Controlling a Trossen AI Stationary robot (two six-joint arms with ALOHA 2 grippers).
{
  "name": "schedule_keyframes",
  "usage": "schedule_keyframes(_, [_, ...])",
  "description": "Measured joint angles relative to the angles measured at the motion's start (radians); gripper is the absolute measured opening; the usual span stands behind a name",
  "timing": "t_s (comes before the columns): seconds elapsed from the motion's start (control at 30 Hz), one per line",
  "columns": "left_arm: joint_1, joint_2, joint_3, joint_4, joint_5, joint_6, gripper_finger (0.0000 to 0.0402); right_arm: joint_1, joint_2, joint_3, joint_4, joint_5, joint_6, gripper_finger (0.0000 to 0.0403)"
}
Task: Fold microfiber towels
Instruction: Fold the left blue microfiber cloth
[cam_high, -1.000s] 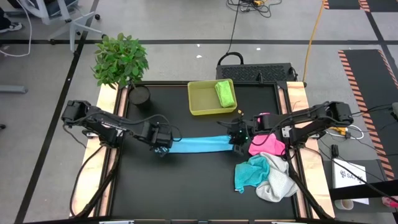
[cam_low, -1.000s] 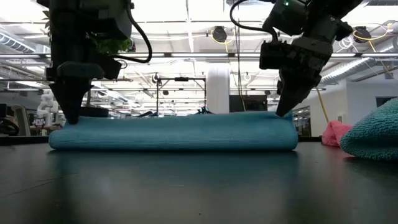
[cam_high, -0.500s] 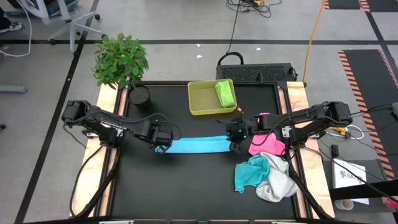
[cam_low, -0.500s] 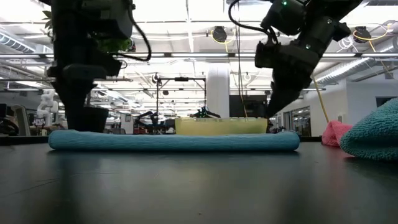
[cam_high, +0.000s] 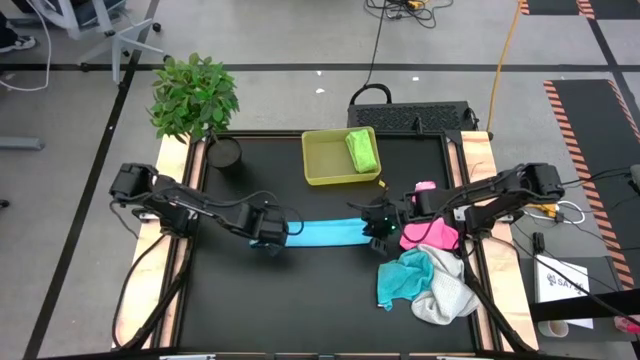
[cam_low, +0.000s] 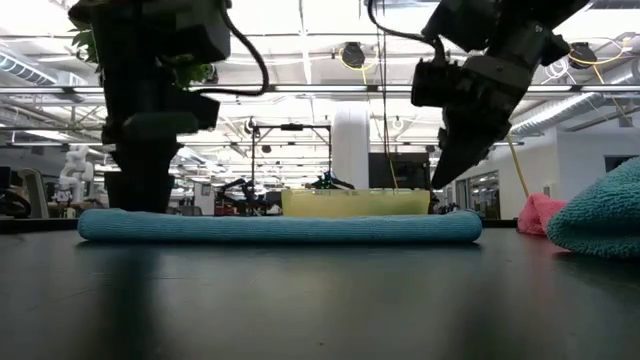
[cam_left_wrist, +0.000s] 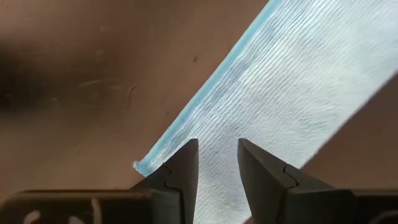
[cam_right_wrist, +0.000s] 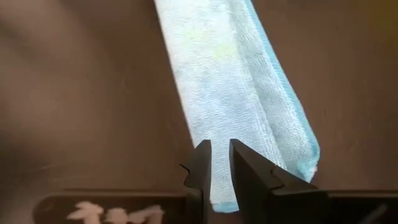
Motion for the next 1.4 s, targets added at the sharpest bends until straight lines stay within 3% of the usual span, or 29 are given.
schedule_keyframes(0.5, [0.001,0.098,0.001,-0.066,0.027,0.004,0.0115,-0.02,0.161,-0.001,0.051,0.0,-0.056,0.0014])
schedule_keyframes(0.83, [0.001,0.097,0.0,-0.053,0.027,-0.008,0.0115,-0.075,0.163,-0.001,0.027,0.075,-0.091,0.0014])
schedule_keyframes(1.2, [-0.028,0.097,0.0,0.042,0.056,-0.052,0.0115,-0.067,0.148,0.002,-0.121,0.049,-0.031,0.0013])
schedule_keyframes(1.4, [-0.07,0.097,0.0,0.065,0.055,-0.117,0.0115,-0.05,0.062,0.014,-0.132,0.0,0.055,0.0013])
